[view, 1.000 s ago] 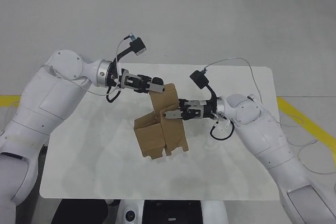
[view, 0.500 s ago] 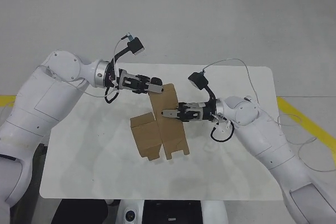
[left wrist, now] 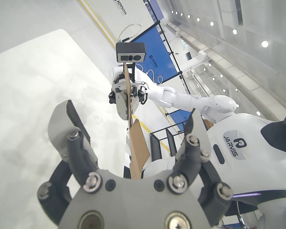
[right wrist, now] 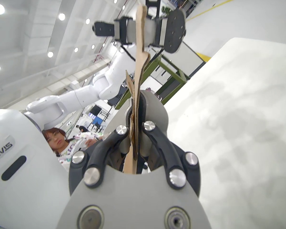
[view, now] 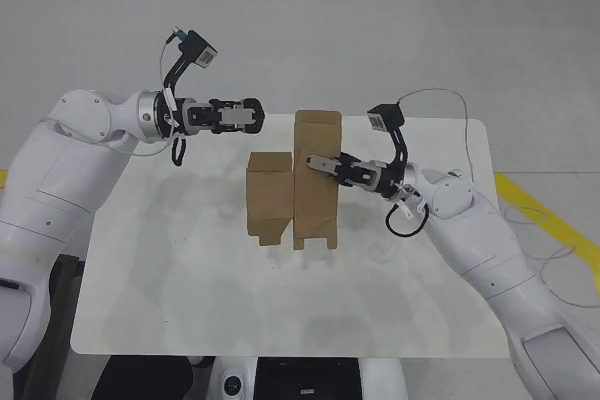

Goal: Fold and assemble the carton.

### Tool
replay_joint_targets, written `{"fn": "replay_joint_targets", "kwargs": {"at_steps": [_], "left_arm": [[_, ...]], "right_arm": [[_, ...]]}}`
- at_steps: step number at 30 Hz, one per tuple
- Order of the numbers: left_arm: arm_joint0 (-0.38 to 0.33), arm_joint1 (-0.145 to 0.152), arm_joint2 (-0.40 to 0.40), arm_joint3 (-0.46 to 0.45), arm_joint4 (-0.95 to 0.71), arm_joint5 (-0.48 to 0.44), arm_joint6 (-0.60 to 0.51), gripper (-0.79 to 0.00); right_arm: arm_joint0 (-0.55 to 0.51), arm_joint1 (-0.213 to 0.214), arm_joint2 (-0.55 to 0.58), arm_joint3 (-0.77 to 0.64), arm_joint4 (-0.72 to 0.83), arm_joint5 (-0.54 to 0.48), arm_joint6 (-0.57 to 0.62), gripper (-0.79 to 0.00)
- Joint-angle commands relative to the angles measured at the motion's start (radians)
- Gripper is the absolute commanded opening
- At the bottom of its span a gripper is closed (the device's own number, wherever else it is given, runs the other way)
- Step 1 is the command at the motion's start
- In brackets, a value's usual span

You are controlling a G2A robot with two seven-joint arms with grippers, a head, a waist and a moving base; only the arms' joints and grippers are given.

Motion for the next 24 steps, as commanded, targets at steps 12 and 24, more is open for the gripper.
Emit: {"fn": "replay_joint_targets", "kwargs": {"at_steps": [12, 24], "left_arm": [[0.080, -0.001, 0.029, -0.031, 0.025, -0.038, 0.038, 0.000], [0.118, -0.001, -0.004, -0.020, -0.048, 0.037, -0.036, -0.105]], "right_arm": [[-0.051, -0.019, 0.043, -0.093, -0.131, 0.143, -0.293, -0.785], [-0.065, -0.037, 0.071, -0.084, -0.183, 0.145, -0.377, -0.785]]}}
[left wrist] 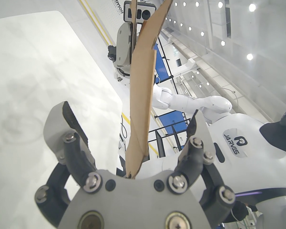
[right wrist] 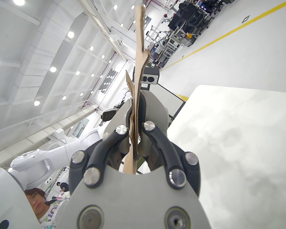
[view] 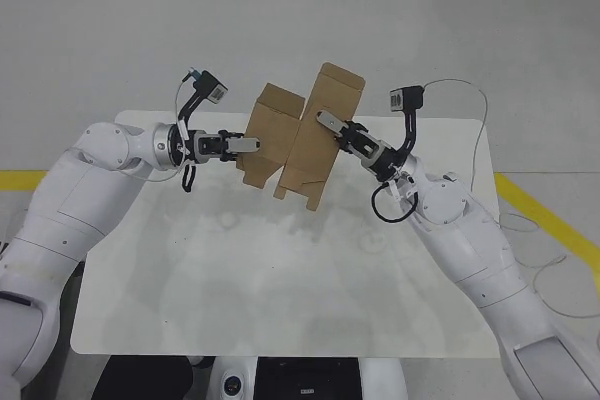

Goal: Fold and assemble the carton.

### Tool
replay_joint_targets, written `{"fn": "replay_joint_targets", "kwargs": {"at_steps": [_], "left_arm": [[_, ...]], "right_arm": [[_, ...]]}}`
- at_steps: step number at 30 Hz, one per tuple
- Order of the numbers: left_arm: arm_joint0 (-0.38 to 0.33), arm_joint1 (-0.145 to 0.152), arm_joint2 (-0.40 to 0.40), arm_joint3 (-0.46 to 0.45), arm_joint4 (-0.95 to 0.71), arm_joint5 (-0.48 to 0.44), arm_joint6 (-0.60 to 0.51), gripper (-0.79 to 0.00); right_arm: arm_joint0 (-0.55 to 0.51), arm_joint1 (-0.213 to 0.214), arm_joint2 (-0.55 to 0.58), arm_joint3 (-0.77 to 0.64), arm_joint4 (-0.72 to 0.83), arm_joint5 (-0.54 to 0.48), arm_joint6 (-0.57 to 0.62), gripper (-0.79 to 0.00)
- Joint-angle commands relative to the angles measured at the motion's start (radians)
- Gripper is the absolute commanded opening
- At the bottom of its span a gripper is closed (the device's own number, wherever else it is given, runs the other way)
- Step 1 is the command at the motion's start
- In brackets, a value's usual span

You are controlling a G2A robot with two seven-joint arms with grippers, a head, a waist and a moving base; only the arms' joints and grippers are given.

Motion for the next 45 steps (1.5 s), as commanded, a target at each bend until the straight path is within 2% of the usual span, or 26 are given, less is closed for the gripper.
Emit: {"fn": "replay_joint_targets", "kwargs": {"at_steps": [1, 2, 4, 9, 17, 18, 19, 20, 26, 30, 32, 38, 45], "left_arm": [[0.006, 0.000, -0.007, 0.000, -0.004, 0.014, -0.014, -0.225], [0.009, -0.001, -0.010, -0.001, -0.007, 0.020, -0.020, -0.394], [0.013, -0.003, -0.015, 0.000, -0.011, 0.030, -0.030, -0.468], [0.020, -0.010, -0.030, 0.003, -0.017, 0.049, -0.048, -0.773], [0.023, -0.026, -0.041, 0.035, -0.015, 0.074, -0.074, -0.785], [0.023, -0.029, -0.042, 0.041, -0.018, 0.078, -0.078, -0.785], [0.022, -0.031, -0.044, 0.048, -0.023, 0.083, -0.083, -0.785], [0.021, -0.034, -0.045, 0.056, -0.028, 0.089, -0.088, -0.785], [-0.009, -0.054, -0.047, 0.140, -0.038, 0.150, -0.149, -0.785], [-0.047, -0.066, -0.056, 0.188, -0.030, 0.189, -0.189, -0.785], [-0.066, -0.067, -0.054, 0.166, 0.009, 0.221, -0.220, -0.785], [-0.065, -0.050, -0.082, 0.116, 0.088, 0.226, -0.226, -0.785], [-0.024, -0.009, -0.053, -0.035, 0.223, 0.217, -0.217, -0.785]], "right_arm": [[-0.003, -0.003, 0.003, -0.001, -0.006, 0.002, -0.004, -0.785], [-0.004, -0.004, 0.005, -0.001, -0.009, 0.002, -0.006, -0.785], [-0.005, -0.006, 0.008, 0.000, -0.015, 0.004, -0.009, -0.785], [-0.008, -0.012, 0.018, 0.003, -0.032, 0.007, -0.020, -0.785], [-0.014, -0.019, 0.033, -0.001, -0.065, 0.013, -0.016, -0.785], [-0.014, -0.020, 0.035, -0.001, -0.066, 0.013, -0.014, -0.696], [-0.015, -0.021, 0.036, -0.002, -0.068, 0.011, -0.011, -0.477], [-0.015, -0.022, 0.038, -0.002, -0.068, 0.006, -0.008, 0.000], [-0.009, -0.020, 0.068, 0.005, -0.083, -0.065, 0.032, 0.000], [-0.008, -0.008, 0.109, 0.025, -0.074, -0.060, 0.105, 0.000], [-0.011, -0.001, 0.127, 0.031, -0.057, -0.046, 0.164, 0.000], [-0.022, 0.024, 0.185, 0.061, 0.052, 0.011, 0.391, 0.000], [-0.023, 0.048, 0.219, 0.065, 0.187, 0.088, 0.711, 0.000]]}}
